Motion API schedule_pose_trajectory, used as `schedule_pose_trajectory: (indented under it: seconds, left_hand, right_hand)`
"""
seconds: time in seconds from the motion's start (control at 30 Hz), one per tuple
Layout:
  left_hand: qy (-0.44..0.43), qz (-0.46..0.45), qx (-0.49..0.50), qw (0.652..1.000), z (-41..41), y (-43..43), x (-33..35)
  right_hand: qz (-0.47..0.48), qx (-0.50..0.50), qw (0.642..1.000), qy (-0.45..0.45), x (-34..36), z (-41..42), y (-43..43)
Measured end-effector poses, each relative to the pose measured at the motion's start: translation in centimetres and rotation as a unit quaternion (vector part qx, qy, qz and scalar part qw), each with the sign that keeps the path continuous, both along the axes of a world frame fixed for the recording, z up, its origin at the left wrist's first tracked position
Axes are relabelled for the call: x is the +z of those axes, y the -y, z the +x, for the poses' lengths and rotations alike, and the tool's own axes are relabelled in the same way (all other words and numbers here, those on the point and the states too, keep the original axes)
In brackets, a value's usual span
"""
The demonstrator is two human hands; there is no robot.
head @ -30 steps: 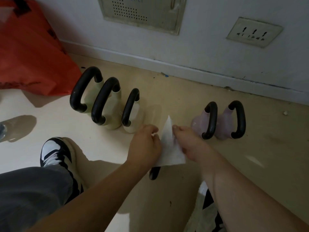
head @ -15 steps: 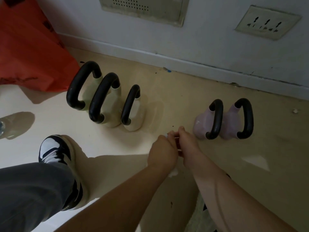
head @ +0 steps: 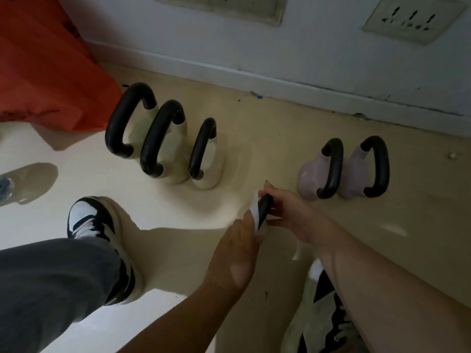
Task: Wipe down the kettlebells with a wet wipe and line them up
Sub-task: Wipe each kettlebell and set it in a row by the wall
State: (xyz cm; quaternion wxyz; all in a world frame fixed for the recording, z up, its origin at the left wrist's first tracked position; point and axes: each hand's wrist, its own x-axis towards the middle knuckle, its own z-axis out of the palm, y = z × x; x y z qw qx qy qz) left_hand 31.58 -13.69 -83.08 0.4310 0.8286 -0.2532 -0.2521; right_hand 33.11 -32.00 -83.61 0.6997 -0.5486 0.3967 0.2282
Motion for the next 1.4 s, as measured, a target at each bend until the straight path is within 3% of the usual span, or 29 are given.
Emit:
schedule_pose_trajectory:
  seconds: [0.17, 0.27, 0.33, 0.4, 0.47, 0.63, 0.73, 0.83, 0.93, 1.03, 1.13, 1.17, 1.4]
  left_hand:
    - [0.061, 0.029, 0.026, 0.997, -0.9, -1.9, -0.7]
    - [0.023, 0.135, 0.07, 0.988, 1.3, 2.1, 1.1]
    - [-0.071, 0.189, 0.062, 0.978, 3.7, 4.6, 1.9]
    - [-0.217, 0.144, 0.076, 0.963, 5.8, 5.6, 2.6]
    - [-0.273, 0.087, 0.103, 0.952, 6.4, 5.5, 2.6]
    - [-0.037, 0.106, 0.115, 0.987, 0.9, 2.8, 1.2]
    - [0.01, 0.046, 0.08, 0.996, -1.3, -0.3, -0.2]
    - [0.059, 0.079, 0.056, 0.994, -3.4, -2.8, -0.7]
    - [-0.012, 0.065, 0.13, 0.989, -4.1, -0.5, 1.1]
    - [-0.062, 0.108, 0.15, 0.981, 0.4, 4.0, 1.3]
    - [-0.272, 0.045, 0.183, 0.944, 5.4, 4.7, 0.9]
    - [-0.303, 0.02, 0.189, 0.934, 5.8, 4.1, 0.4]
    - [-0.095, 0.0, 0.196, 0.976, -2.9, 0.9, 1.2]
  right_hand:
    - [0.039, 0.013, 0.999, 0.004, 0.6, -0.6, -0.9]
    - [0.039, -0.002, 0.999, 0.006, 0.8, -0.8, -1.5]
    - [0.031, 0.005, 0.999, 0.006, 0.7, -0.8, -1.6]
    - [0.041, 0.005, 0.999, 0.001, 0.5, -0.9, -1.8]
    - [0.082, -0.021, 0.996, 0.0, 0.3, -1.2, -1.8]
    - [0.099, -0.019, 0.995, 0.022, 0.4, -1.5, -1.7]
    - [0.062, -0.015, 0.998, 0.02, 0.5, -1.0, -1.7]
    - [0.037, -0.002, 0.999, 0.026, 0.6, -0.4, -2.2]
    - [0.038, 0.013, 0.999, 0.024, 0.3, -0.2, -2.1]
    - [0.042, 0.032, 0.998, 0.021, 0.4, -0.2, -1.9]
    - [0.02, 0.032, 0.999, 0.025, 0.7, 0.1, -2.6]
    - [0.013, 0.024, 0.999, 0.024, 0.7, 0.1, -2.6]
    - [0.009, 0.041, 0.999, 0.017, 0.6, 0.6, -2.7]
